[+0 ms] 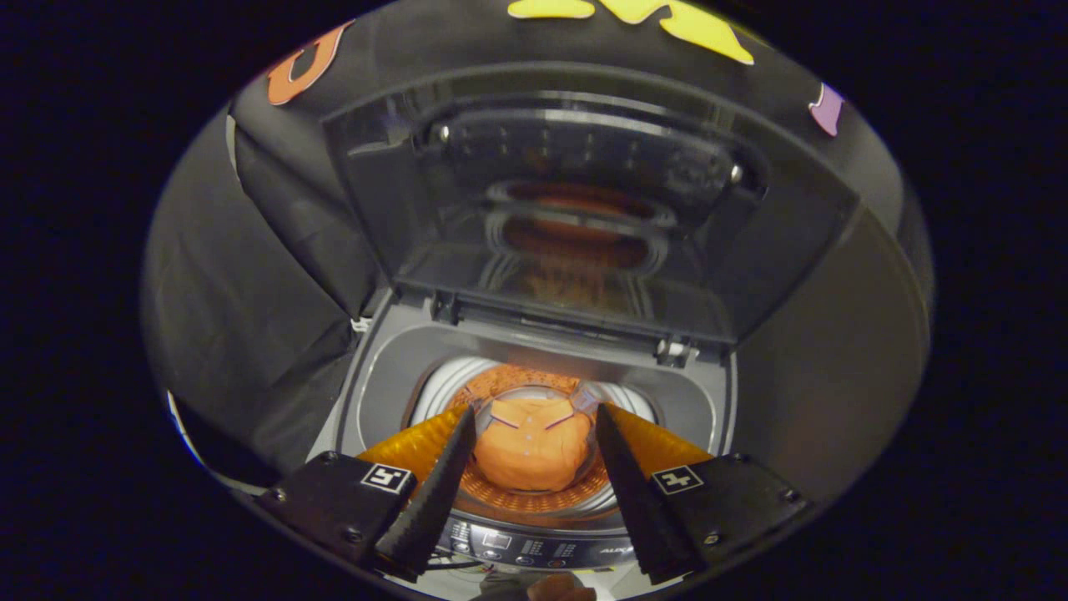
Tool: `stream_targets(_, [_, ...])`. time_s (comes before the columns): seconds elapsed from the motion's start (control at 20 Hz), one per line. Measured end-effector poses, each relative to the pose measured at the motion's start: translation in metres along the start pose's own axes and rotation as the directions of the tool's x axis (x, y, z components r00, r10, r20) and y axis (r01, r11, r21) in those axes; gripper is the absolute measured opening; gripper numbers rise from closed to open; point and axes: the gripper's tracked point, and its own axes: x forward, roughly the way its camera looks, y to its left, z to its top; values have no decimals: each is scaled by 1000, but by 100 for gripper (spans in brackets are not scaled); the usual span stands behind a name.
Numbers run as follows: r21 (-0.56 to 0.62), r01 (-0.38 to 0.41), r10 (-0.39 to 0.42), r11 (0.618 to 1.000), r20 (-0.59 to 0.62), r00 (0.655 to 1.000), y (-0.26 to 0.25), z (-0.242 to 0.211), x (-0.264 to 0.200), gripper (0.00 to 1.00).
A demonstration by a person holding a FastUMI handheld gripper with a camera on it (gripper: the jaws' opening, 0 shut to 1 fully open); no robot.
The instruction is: Put the clothes into the washing machine and then close the washing machine lid.
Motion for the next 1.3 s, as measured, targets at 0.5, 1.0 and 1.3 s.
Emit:
stream_targets(0.5, [19, 28, -31, 999, 194, 981, -15, 109, -106, 90])
stream_targets(1.0, [49, 13, -25, 999, 255, 967, -26, 157, -129, 90])
stream_targets(1.3, [41, 5, -14, 999, 231, 973, -27, 182, -101, 90])
